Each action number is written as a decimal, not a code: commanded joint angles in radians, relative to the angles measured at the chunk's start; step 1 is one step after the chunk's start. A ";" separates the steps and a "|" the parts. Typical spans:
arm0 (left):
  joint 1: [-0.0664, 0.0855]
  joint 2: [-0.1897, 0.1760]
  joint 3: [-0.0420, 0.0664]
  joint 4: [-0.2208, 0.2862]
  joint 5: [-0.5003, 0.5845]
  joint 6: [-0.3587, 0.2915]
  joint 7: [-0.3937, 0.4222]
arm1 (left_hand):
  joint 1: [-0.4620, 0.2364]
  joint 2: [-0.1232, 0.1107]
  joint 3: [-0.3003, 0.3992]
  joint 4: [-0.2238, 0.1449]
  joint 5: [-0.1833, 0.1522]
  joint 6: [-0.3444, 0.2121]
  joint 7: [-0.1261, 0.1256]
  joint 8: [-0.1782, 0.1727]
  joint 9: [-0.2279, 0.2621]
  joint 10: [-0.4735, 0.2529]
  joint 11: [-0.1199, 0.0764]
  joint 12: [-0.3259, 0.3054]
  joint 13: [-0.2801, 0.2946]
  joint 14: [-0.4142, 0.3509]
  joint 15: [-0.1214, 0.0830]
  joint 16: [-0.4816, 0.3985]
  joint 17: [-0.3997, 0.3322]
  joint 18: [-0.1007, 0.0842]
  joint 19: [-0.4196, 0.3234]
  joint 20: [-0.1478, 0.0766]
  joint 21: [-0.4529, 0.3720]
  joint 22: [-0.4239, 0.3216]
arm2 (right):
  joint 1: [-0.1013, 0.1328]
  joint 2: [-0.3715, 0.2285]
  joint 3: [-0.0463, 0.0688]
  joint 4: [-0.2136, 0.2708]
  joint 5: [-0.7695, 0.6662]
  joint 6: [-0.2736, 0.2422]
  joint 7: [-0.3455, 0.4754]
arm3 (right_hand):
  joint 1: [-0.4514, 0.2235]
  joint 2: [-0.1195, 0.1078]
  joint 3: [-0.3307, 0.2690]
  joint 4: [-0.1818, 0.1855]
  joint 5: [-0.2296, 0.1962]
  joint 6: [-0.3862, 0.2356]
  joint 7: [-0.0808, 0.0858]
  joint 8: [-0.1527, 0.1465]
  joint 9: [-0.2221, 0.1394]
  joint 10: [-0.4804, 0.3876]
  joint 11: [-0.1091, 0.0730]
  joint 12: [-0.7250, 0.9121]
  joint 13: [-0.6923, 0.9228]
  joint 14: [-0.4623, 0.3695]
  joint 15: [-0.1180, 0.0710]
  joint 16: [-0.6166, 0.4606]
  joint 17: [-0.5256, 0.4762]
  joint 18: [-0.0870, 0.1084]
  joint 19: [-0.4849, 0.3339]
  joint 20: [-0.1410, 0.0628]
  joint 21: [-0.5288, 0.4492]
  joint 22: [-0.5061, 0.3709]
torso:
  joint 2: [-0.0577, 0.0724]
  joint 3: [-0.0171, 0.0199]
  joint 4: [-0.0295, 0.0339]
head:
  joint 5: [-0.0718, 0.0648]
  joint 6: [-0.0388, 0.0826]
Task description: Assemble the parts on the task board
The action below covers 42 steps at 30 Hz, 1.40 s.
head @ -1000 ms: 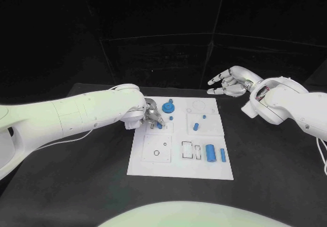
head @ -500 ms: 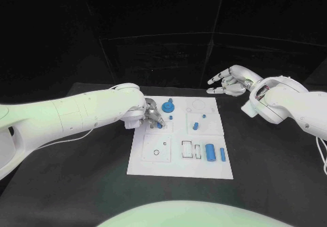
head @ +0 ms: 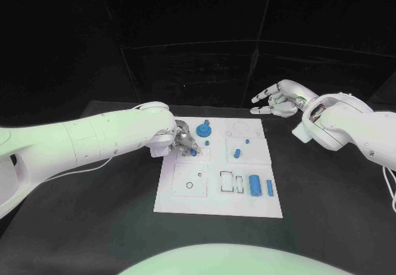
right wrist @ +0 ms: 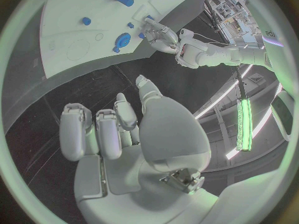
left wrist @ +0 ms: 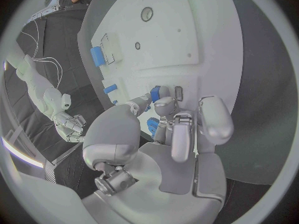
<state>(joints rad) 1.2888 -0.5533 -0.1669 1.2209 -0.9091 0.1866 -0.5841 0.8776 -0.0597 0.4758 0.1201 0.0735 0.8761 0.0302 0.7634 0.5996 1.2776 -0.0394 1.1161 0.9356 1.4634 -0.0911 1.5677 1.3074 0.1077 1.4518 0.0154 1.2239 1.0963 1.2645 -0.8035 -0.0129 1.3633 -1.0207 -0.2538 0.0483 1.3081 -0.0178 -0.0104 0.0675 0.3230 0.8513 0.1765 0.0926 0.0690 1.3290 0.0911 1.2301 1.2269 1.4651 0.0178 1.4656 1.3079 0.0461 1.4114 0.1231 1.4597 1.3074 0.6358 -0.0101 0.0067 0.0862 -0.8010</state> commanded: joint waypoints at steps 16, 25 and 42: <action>0.002 -0.020 0.002 0.016 -0.005 -0.012 0.002 | -0.007 -0.020 -0.240 0.085 -0.025 -0.002 -0.006 0.024 -0.005 0.008 -0.005 0.013 -0.003 0.107 -0.013 0.003 0.263 -0.014 0.005 -0.012 0.004 0.008 | 0.002 -0.001 0.001 -0.004 -0.002 -0.002 0.008 | -0.012 0.006 -0.009 0.006 0.002 0.003 0.002 0.003 -0.001 -0.001 -0.002 0.006 -0.001 0.061 -0.005 -0.006 0.056 0.006 -0.004 0.000 -0.005 0.054 | 0.000 -0.0004 0.0004 | -0.005 0.000; 0.019 -0.073 0.053 0.062 -0.005 0.004 0.000 | 0.063 -0.001 -0.313 0.090 -0.024 -0.038 0.006 0.006 -0.021 -0.025 0.003 -0.022 -0.054 0.107 -0.008 0.003 0.263 -0.009 -0.003 -0.010 -0.023 -0.022 | 0.002 0.001 0.001 -0.014 -0.002 0.000 0.006 | -0.013 0.007 -0.010 0.008 0.002 0.003 0.003 0.003 -0.001 -0.001 -0.002 0.006 -0.001 0.060 -0.005 -0.008 0.053 0.007 -0.006 0.001 -0.006 0.052 | 0.000 -0.0007 0.0001 | -0.009 0.004; 0.087 -0.031 0.104 -0.110 -0.005 0.104 0.011 | 0.130 0.035 -0.419 0.118 -0.024 -0.083 0.037 -0.066 -0.099 -0.049 0.031 -0.032 -0.088 0.107 0.014 0.003 0.263 -0.005 -0.008 0.010 -0.043 -0.039 | 0.002 0.021 0.001 -0.038 -0.002 0.006 0.002 | -0.014 0.007 -0.012 0.010 0.002 0.003 0.003 0.003 -0.001 0.000 -0.002 0.006 -0.001 0.060 -0.005 -0.009 0.052 0.007 -0.007 0.001 -0.007 0.051 | 0.003 -0.0006 -0.0029 | -0.002 0.019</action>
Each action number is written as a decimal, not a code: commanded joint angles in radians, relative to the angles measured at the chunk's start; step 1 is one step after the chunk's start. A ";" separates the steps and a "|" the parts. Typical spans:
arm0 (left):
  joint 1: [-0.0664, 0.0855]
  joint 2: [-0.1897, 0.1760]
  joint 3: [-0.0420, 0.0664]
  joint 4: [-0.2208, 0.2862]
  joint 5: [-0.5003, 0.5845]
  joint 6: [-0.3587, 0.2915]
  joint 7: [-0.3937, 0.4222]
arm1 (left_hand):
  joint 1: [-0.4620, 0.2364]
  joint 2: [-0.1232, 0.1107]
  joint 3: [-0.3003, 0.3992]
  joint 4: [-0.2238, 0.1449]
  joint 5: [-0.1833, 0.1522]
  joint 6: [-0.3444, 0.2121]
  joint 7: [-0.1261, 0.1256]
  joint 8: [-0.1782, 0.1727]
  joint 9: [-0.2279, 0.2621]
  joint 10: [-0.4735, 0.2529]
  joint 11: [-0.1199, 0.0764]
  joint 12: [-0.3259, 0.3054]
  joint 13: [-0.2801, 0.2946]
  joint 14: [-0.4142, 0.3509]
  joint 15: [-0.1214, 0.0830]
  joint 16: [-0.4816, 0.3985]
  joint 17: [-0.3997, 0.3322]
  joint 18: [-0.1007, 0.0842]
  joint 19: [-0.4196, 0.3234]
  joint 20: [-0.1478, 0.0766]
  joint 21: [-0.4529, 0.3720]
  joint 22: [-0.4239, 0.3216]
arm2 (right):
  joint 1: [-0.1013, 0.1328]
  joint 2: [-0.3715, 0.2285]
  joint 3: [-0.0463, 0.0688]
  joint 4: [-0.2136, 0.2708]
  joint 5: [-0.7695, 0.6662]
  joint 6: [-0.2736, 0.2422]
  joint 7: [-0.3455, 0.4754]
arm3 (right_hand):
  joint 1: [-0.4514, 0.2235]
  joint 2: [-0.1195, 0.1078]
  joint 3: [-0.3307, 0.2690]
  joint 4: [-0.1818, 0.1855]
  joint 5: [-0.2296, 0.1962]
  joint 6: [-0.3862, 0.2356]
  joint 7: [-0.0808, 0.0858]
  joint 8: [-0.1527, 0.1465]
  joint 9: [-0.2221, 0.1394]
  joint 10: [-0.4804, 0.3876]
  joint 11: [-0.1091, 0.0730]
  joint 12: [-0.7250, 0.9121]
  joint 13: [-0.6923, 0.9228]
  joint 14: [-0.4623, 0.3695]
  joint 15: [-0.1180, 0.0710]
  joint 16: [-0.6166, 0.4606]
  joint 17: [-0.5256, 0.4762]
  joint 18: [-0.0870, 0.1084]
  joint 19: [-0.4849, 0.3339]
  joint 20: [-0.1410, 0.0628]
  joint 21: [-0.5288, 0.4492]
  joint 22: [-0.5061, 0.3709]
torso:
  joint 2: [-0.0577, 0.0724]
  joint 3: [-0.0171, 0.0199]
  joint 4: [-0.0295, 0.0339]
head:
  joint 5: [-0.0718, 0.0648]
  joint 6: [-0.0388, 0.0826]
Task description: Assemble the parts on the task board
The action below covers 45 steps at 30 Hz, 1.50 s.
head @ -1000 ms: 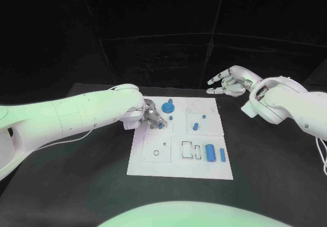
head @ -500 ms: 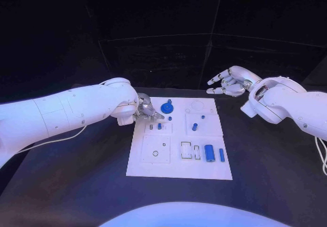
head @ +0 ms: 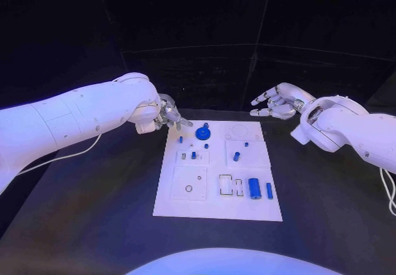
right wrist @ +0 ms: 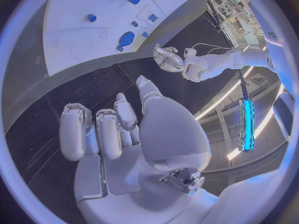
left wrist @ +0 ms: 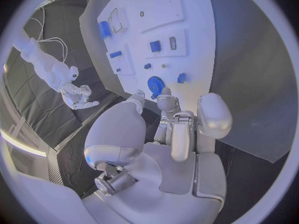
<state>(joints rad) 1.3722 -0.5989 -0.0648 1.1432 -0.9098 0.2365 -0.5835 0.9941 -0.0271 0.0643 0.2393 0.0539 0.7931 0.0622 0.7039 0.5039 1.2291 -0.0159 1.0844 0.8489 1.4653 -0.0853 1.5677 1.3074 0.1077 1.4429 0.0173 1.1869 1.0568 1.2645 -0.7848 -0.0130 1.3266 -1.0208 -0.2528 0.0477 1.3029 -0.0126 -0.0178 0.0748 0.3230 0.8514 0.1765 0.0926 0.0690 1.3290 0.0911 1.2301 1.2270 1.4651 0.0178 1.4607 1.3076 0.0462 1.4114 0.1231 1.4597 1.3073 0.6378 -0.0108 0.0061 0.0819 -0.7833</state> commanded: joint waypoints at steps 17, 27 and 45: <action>-0.010 0.120 -0.013 -0.224 -0.043 0.136 0.020 | 0.028 0.016 -0.026 0.004 -0.005 0.004 0.007 -0.011 -0.017 -0.007 0.009 -0.002 -0.007 0.106 0.011 0.003 0.263 -0.005 0.000 0.011 -0.007 0.001 | 0.002 0.011 0.001 -0.006 -0.002 0.005 0.001 | -0.008 0.004 -0.004 0.003 0.004 0.003 0.002 0.003 -0.001 0.000 -0.002 0.006 -0.001 0.060 -0.005 -0.004 0.052 0.007 -0.007 0.001 -0.007 0.051 | 0.001 -0.0001 -0.0026 | 0.010 -0.002; -0.021 0.157 -0.014 -0.285 -0.046 0.151 0.027 | 0.042 0.022 -0.036 0.003 -0.005 0.005 0.008 -0.014 -0.024 -0.009 0.010 0.000 -0.008 0.106 0.012 0.003 0.263 -0.005 -0.001 0.012 -0.008 0.001 | 0.002 0.016 0.001 -0.006 -0.002 0.004 0.001 | -0.007 0.006 -0.004 0.003 0.004 0.003 0.002 0.004 -0.001 -0.001 -0.002 0.006 -0.001 0.060 -0.005 -0.004 0.051 0.007 -0.008 0.001 -0.008 0.050 | 0.001 0.0002 -0.0016 | 0.013 -0.002; -0.047 0.191 -0.014 -0.340 -0.086 0.153 0.064 | 0.045 0.026 -0.055 0.010 -0.005 0.007 0.009 -0.017 -0.033 -0.012 0.011 0.001 -0.010 0.106 0.012 0.003 0.263 -0.004 -0.002 0.013 -0.010 0.000 | 0.002 0.017 0.001 -0.006 -0.002 0.005 0.002 | -0.006 0.007 -0.004 0.004 0.005 0.003 0.002 0.004 -0.001 -0.001 -0.002 0.006 -0.001 0.060 -0.005 -0.004 0.051 0.007 -0.008 0.001 -0.007 0.050 | 0.000 -0.0001 -0.0004 | 0.013 -0.003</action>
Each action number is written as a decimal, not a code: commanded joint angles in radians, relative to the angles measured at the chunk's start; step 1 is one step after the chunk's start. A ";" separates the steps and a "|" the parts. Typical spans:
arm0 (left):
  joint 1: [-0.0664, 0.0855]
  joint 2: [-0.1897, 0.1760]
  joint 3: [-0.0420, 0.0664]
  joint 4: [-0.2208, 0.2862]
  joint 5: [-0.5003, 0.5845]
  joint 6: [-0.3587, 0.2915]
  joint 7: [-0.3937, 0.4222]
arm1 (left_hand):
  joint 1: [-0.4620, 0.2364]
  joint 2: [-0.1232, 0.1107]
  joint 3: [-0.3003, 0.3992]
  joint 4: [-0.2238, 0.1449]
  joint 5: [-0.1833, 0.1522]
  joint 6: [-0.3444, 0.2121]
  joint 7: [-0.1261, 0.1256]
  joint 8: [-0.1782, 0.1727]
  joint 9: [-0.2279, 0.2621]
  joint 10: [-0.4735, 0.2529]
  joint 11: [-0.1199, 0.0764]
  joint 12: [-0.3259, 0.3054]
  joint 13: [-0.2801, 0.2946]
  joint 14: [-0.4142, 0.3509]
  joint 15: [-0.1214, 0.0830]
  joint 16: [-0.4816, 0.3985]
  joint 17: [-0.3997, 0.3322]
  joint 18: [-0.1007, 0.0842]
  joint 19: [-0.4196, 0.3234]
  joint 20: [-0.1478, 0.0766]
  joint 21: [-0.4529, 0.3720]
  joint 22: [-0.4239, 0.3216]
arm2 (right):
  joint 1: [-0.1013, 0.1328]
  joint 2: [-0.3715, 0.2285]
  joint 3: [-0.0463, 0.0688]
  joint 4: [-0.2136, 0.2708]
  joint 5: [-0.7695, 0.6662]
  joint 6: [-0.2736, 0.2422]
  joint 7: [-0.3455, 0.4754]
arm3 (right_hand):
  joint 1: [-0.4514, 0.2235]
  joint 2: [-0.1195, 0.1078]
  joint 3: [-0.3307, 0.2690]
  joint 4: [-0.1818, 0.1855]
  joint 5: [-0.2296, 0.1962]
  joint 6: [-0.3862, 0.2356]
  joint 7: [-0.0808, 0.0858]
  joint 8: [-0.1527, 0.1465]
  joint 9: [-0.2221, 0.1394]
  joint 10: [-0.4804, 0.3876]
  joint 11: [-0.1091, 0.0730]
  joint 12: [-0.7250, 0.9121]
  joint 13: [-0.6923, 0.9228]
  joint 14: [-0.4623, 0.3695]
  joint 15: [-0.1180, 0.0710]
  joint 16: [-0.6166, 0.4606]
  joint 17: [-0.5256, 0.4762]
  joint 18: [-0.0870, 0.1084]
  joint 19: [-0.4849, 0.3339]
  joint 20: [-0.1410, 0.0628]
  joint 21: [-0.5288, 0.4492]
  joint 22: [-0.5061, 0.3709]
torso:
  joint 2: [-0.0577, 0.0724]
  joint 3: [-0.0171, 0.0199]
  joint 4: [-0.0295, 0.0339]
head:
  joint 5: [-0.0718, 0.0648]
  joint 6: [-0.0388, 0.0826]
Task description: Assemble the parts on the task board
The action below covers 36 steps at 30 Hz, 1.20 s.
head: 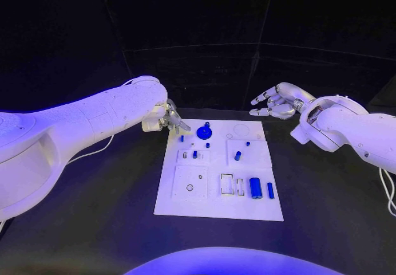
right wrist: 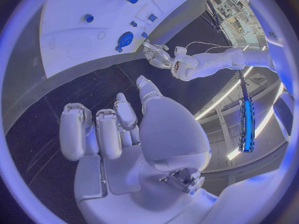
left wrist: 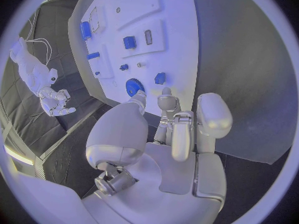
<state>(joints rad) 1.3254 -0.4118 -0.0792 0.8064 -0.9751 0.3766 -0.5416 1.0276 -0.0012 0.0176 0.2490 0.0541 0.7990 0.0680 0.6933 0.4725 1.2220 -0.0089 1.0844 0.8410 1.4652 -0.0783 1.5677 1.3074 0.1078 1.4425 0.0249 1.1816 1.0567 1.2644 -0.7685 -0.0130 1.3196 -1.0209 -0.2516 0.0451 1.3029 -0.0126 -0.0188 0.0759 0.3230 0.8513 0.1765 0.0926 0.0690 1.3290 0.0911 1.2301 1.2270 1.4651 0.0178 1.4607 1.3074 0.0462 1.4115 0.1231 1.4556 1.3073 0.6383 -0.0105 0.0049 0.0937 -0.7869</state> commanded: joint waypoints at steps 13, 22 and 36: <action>-0.009 0.014 0.001 -0.014 -0.022 0.029 0.021 | 0.044 0.014 -0.022 -0.010 -0.005 0.003 0.004 -0.009 -0.014 -0.009 0.005 0.003 -0.005 0.106 0.006 0.003 0.263 -0.004 -0.003 0.006 -0.006 -0.001 | 0.002 0.001 0.001 0.001 -0.002 0.008 0.006 | -0.005 0.009 -0.003 0.003 0.005 0.004 0.002 0.005 -0.001 0.001 -0.002 0.009 0.002 0.061 -0.005 -0.001 0.057 0.006 -0.005 0.001 -0.001 0.053 | 0.000 -0.0004 0.0002 | 0.000 0.001; -0.013 0.017 0.001 -0.018 -0.022 0.043 0.025 | 0.057 0.020 -0.026 -0.016 -0.005 0.005 0.005 -0.010 -0.018 -0.010 0.006 0.005 -0.004 0.106 0.007 0.003 0.263 -0.004 -0.003 0.007 -0.006 0.000 | 0.002 0.002 0.001 0.001 -0.002 0.007 0.007 | -0.004 0.009 -0.003 0.003 0.005 0.005 0.002 0.005 0.000 0.001 -0.002 0.009 0.001 0.061 -0.005 -0.002 0.056 0.007 -0.006 0.001 -0.002 0.053 | 0.000 -0.0007 0.0007 | -0.002 0.000; -0.016 0.017 0.001 -0.026 -0.022 0.055 0.036 | 0.085 0.033 -0.036 -0.031 -0.005 0.011 0.005 -0.008 -0.027 -0.009 0.006 0.010 -0.003 0.106 0.007 0.003 0.263 -0.005 -0.001 0.008 -0.001 0.007 | 0.002 0.001 0.001 0.002 -0.002 0.007 0.006 | -0.002 0.010 -0.003 0.003 0.006 0.006 0.002 0.006 0.000 0.001 -0.003 0.009 0.001 0.060 -0.005 -0.004 0.052 0.008 -0.008 0.000 -0.004 0.049 | 0.000 -0.0004 0.0007 | 0.000 -0.002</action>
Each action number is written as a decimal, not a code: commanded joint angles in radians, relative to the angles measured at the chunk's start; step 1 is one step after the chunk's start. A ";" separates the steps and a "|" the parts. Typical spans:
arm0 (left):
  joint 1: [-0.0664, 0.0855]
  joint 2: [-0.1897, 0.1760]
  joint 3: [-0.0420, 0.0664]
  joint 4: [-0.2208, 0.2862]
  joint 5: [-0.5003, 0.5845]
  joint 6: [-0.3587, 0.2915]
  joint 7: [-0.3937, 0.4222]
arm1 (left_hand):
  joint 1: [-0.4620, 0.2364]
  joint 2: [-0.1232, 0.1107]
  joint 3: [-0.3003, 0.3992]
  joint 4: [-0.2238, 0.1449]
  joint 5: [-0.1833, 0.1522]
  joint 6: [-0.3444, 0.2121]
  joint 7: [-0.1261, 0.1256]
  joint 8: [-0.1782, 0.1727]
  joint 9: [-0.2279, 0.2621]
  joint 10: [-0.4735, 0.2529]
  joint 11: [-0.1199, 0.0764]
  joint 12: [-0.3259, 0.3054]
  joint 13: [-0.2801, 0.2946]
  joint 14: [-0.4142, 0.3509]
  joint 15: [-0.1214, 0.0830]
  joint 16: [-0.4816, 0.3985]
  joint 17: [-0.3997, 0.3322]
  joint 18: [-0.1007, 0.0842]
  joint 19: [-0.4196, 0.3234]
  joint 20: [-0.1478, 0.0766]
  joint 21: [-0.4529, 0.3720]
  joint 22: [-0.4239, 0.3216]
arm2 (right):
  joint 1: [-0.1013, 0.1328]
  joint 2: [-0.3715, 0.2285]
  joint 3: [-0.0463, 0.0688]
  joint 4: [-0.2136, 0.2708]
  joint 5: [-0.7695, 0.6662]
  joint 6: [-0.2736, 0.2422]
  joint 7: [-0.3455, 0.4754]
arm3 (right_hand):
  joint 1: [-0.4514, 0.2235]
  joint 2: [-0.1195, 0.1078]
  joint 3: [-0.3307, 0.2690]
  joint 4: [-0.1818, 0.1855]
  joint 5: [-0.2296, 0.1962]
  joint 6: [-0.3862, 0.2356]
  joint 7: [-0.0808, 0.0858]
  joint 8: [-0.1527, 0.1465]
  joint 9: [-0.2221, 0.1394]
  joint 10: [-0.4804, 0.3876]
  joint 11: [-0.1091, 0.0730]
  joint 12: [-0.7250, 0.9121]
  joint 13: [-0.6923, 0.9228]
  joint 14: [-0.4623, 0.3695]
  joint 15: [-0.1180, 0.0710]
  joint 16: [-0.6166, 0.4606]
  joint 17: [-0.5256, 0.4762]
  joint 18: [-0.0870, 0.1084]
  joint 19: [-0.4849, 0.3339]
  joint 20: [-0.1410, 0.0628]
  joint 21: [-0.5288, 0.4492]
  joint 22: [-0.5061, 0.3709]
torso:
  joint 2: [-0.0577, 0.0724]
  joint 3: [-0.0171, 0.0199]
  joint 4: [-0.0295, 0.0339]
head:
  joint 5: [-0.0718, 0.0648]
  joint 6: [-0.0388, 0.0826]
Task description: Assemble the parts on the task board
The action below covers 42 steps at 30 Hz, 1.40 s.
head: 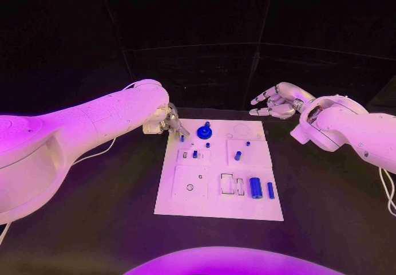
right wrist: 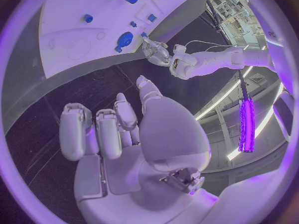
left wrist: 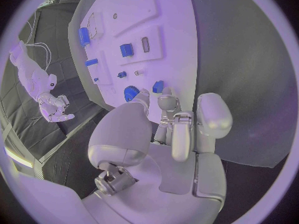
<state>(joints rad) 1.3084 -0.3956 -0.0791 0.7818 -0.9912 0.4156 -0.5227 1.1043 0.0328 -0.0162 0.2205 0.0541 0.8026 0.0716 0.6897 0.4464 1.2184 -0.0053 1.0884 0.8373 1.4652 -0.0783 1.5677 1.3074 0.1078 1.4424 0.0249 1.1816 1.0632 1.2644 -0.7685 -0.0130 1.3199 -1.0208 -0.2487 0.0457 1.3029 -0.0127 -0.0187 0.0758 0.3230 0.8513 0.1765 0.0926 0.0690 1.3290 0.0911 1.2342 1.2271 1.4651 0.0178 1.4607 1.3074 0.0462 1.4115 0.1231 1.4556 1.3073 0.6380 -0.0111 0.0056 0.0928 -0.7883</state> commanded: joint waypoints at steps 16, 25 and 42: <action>-0.003 0.005 0.000 -0.006 -0.006 0.004 0.042 | 0.029 0.018 -0.004 -0.014 -0.005 0.010 0.002 -0.005 -0.009 -0.005 0.002 0.007 -0.001 0.106 0.007 0.003 0.263 -0.005 -0.001 0.008 -0.002 0.001 | 0.002 0.003 0.001 0.000 -0.002 0.005 0.005 | 0.002 0.013 -0.002 0.002 0.007 0.007 0.001 0.007 0.000 0.001 -0.003 0.005 0.001 0.060 -0.006 -0.005 0.051 0.008 -0.008 0.000 -0.004 0.049 | 0.000 0.0000 -0.0004 | -0.001 -0.003; -0.005 0.007 0.000 -0.007 -0.006 0.006 0.045 | 0.053 0.032 -0.003 -0.032 -0.005 0.012 0.002 -0.005 -0.016 -0.006 0.003 0.009 -0.002 0.106 0.008 0.003 0.263 -0.005 -0.001 0.008 -0.001 0.003 | 0.002 0.004 0.001 -0.001 -0.002 0.007 0.004 | 0.002 0.013 -0.002 0.002 0.007 0.007 0.001 0.007 0.000 0.001 -0.003 0.005 0.001 0.060 -0.006 -0.005 0.051 0.008 -0.008 0.000 -0.004 0.049 | 0.000 0.0004 0.0004 | -0.001 -0.004; -0.006 0.008 0.000 -0.012 -0.006 0.005 0.042 | 0.083 0.051 0.004 -0.058 -0.005 0.015 0.002 -0.005 -0.024 -0.007 0.003 0.009 -0.006 0.106 0.008 0.003 0.263 -0.005 -0.002 0.009 -0.003 0.002 | 0.002 0.003 0.001 0.000 -0.002 0.009 0.004 | 0.005 0.013 -0.002 0.002 0.009 0.007 0.001 0.007 0.000 0.000 -0.003 0.005 0.000 0.059 -0.006 -0.006 0.050 0.008 -0.009 0.000 -0.005 0.048 | 0.000 0.0004 -0.0003 | -0.001 -0.003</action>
<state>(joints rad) 1.3009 -0.3894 -0.0791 0.7712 -0.9926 0.4170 -0.4896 1.1795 0.0854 -0.0108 0.1654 0.0541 0.8131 0.0747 0.6898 0.4225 1.2185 -0.0053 1.0922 0.8325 1.4652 -0.0783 1.5677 1.3074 0.1077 1.4390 0.0283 1.1816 1.0650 1.2644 -0.7653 -0.0129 1.3187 -1.0208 -0.2453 0.0454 1.3068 -0.0088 -0.0186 0.0757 0.3280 0.8513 0.1765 0.0968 0.0690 1.3290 0.0911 1.2342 1.2271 1.4651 0.0178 1.4607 1.3073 0.0461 1.4115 0.1231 1.4556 1.3073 0.6382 -0.0108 0.0054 0.0923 -0.7919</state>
